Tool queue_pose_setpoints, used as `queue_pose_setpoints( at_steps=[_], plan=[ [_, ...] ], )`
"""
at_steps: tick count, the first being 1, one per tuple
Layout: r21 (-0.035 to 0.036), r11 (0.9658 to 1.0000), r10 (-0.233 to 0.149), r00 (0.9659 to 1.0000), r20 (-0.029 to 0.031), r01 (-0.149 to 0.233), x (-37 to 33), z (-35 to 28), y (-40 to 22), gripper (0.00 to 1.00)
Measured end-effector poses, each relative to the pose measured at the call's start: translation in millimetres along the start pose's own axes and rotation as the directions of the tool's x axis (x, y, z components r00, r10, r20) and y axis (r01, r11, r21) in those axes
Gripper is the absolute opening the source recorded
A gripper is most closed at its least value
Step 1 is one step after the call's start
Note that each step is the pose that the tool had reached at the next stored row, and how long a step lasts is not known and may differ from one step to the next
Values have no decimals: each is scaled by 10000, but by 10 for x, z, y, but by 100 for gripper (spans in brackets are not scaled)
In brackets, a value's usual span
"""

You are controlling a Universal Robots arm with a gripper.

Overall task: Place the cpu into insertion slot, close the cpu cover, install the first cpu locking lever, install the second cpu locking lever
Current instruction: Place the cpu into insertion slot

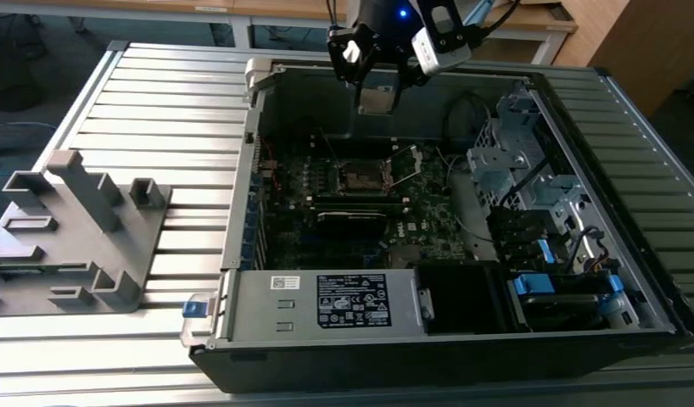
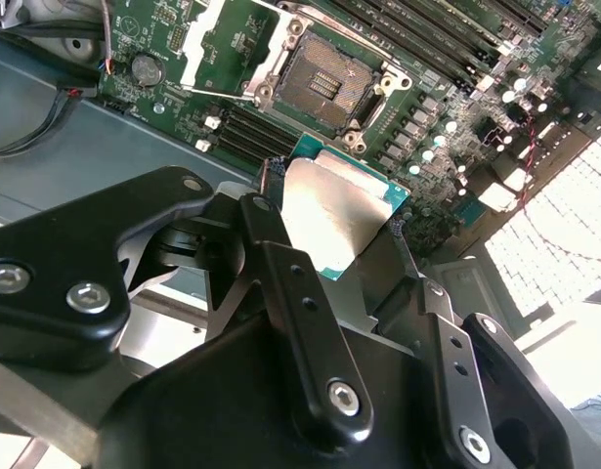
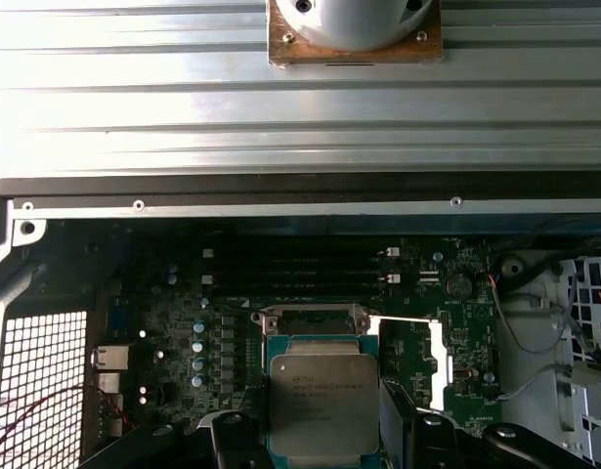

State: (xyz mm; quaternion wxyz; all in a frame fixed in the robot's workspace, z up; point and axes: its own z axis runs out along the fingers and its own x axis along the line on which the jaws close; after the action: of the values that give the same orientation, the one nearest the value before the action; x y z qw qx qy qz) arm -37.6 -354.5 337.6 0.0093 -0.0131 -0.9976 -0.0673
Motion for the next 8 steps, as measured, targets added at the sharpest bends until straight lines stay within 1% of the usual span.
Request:
queue_pose_setpoints(
  at_steps=[7, 8],
  plan=[
    [-2, 10000, -1, 10000, 1, 1, 0, 9, -1, 54],
    [-1, 10000, 0, 10000, 0, 0, -1, 23, -3, 54]
  ],
)
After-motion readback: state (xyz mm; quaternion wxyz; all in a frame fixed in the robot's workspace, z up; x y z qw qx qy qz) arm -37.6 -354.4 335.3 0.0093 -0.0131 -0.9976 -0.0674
